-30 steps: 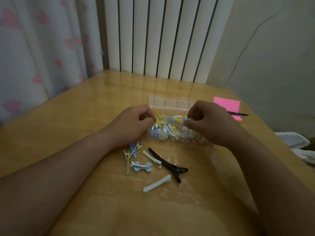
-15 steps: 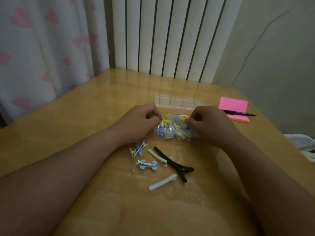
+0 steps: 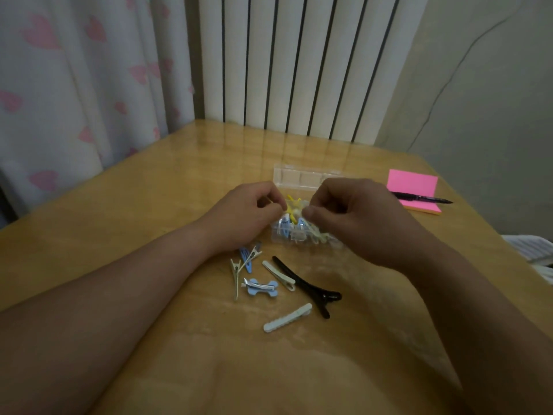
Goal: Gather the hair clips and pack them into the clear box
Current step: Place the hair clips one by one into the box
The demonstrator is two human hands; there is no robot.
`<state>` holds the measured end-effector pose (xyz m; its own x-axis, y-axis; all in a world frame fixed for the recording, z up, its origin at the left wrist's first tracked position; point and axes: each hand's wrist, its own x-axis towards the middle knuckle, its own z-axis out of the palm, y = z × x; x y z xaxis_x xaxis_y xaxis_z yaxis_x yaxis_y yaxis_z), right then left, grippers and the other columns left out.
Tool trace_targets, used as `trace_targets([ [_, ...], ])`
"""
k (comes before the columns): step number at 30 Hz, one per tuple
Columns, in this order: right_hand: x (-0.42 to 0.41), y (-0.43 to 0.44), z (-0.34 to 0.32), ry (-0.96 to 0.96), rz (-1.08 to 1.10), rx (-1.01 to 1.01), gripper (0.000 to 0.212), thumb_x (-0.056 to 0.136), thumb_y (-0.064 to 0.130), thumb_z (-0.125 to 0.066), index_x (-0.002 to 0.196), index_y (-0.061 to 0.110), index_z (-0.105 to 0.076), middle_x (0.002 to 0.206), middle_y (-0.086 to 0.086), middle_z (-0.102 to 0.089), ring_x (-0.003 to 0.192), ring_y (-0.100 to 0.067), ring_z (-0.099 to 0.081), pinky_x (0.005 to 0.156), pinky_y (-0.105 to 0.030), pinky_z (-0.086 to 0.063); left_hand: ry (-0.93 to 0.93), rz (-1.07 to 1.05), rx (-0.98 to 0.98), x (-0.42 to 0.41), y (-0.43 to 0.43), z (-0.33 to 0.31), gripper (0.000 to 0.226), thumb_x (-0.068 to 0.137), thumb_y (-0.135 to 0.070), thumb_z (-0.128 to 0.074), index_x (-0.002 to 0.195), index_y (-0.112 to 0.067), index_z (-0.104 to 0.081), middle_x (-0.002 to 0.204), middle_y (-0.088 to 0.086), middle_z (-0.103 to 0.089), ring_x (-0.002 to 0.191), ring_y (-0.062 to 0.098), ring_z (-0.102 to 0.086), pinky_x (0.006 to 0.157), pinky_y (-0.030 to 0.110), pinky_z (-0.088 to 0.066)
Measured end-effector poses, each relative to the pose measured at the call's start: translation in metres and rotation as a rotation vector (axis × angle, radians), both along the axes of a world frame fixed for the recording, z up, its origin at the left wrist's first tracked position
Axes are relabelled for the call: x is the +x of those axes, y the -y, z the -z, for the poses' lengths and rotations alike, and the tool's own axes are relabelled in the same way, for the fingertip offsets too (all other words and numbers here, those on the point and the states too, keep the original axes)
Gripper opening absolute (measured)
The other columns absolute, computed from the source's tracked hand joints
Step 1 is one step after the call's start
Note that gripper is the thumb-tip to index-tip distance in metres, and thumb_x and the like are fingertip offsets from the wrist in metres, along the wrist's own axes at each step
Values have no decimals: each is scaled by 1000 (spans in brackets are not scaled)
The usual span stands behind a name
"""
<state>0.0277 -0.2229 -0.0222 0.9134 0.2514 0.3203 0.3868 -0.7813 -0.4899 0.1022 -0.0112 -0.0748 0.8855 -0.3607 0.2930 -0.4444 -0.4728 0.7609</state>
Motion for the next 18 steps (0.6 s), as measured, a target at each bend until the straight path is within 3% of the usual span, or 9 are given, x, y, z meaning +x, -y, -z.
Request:
trace_targets([
  [4, -9, -17, 2, -208, -151, -180, 12, 91, 44, -75, 90, 33, -71, 80, 11, -67, 72, -3, -62, 61, -22, -52, 1, 10, -15, 2, 0, 1, 10, 97, -19, -64, 98, -21, -74, 75, -8, -63, 62, 2, -52, 59, 22, -42],
  [7, -14, -24, 3, -306, -198, -279, 12, 90, 43, -77, 94, 34, -71, 79, 14, -67, 71, -2, -62, 60, -19, -48, 3, 7, -26, 1, 1, 1, 11, 96, -17, -64, 97, -19, -74, 72, -9, -61, 59, 0, -49, 56, 17, -39],
  [13, -19, -28, -1, -227, -174, -479, 10, 93, 41, -67, 100, 34, -70, 85, 14, -65, 77, -2, -61, 70, -28, -55, -2, 7, -27, 2, 1, 2, 11, 95, -18, -64, 95, -21, -74, 74, -9, -62, 62, 1, -51, 58, 19, -41],
  [18, -22, -38, 5, -197, -201, -522, 9, 93, 41, -66, 98, 33, -66, 84, 10, -64, 74, -5, -61, 60, -24, -48, -3, 6, -29, 2, 1, 2, 12, 95, -18, -63, 93, -24, -74, 75, -9, -62, 65, 2, -52, 61, 22, -44],
])
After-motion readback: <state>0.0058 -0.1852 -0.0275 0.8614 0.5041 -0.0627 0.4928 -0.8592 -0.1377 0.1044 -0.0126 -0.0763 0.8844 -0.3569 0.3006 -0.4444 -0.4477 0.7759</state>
